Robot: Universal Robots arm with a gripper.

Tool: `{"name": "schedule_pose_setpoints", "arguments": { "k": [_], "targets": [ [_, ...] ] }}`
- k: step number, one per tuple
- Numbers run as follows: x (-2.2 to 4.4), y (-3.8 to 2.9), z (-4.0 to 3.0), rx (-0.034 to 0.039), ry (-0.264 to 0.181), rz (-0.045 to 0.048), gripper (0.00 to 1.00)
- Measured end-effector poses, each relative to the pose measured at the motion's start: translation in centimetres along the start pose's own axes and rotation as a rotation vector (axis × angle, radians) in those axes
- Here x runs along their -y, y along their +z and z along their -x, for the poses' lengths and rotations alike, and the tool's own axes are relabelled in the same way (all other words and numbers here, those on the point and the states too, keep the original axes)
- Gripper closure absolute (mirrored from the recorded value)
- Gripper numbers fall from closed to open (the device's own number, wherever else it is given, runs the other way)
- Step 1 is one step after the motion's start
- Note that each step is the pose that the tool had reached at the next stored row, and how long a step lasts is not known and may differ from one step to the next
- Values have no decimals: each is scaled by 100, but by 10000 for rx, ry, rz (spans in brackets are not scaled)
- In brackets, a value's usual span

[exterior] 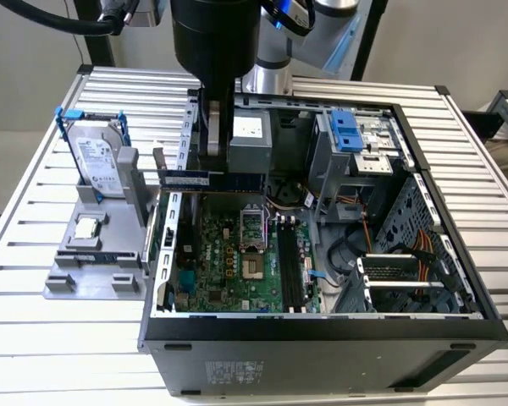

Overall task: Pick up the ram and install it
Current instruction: 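Pick up the ram and move it above insertion slot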

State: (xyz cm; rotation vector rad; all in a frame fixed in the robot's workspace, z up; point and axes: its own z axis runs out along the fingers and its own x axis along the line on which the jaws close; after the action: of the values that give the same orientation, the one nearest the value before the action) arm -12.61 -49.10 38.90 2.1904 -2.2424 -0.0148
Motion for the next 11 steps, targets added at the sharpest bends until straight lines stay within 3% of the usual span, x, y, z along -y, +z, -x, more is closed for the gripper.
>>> {"name": "schedule_pose_setpoints", "arguments": {
  "k": [11],
  "targets": [
    [104,-1,2,0,0,0,100]
  ]
}}
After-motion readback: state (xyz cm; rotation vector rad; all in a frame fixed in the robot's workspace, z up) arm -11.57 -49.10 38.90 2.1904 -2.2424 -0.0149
